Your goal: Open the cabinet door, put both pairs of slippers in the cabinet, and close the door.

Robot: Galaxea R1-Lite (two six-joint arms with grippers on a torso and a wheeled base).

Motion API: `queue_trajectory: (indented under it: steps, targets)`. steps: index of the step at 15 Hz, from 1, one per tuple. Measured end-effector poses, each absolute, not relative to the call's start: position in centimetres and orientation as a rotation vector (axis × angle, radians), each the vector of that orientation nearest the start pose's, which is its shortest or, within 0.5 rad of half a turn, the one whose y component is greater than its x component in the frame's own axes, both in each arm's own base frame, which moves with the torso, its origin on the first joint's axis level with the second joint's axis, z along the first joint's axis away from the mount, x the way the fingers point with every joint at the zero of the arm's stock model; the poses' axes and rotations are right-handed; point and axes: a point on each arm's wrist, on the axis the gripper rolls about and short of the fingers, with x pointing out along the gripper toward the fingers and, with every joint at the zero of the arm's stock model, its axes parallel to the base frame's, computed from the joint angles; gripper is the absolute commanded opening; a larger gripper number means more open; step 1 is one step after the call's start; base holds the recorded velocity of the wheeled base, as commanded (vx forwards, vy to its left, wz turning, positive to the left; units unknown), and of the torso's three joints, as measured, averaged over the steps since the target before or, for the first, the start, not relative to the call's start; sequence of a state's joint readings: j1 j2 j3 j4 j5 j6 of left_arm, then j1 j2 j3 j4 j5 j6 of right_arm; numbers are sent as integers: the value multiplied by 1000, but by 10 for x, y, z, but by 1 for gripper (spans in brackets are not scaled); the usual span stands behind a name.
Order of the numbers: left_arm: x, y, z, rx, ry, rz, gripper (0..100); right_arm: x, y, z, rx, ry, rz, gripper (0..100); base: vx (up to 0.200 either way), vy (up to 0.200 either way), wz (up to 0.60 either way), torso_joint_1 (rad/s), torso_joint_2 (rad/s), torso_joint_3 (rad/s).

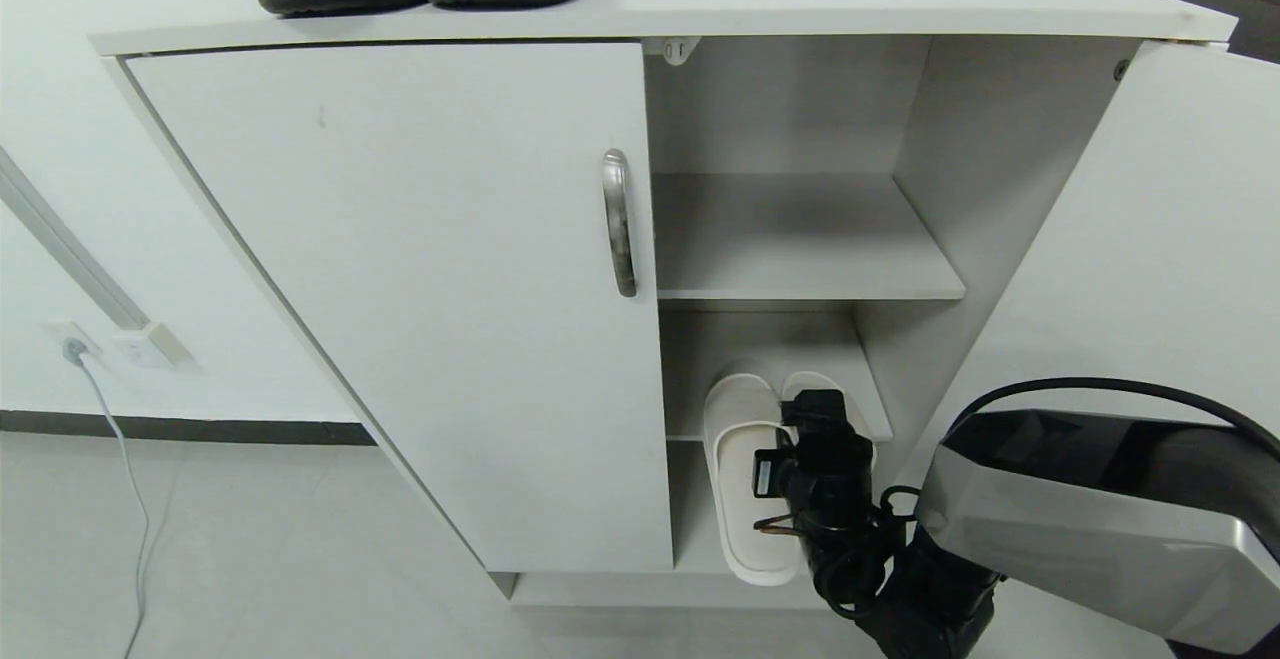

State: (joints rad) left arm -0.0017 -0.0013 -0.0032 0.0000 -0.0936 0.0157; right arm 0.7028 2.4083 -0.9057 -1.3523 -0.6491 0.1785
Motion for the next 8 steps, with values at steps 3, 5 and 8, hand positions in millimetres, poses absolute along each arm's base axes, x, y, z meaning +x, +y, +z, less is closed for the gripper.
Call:
queue_trajectory:
  steps: [3, 5, 8]
  targets:
    - [-23, -2, 77, 16, -6, -95, 0, 336, 248, 15, 61, 133, 29, 0, 0, 0, 0, 0, 0, 0]
    - [-23, -2, 77, 16, -6, -95, 0, 347, 252, 18, 55, 139, 24, 0, 0, 0, 0, 0, 0, 0]
    - [-23, -2, 76, 16, -5, -95, 0, 372, 260, 28, 63, 128, 9, 0, 0, 0, 0, 0, 0, 0]
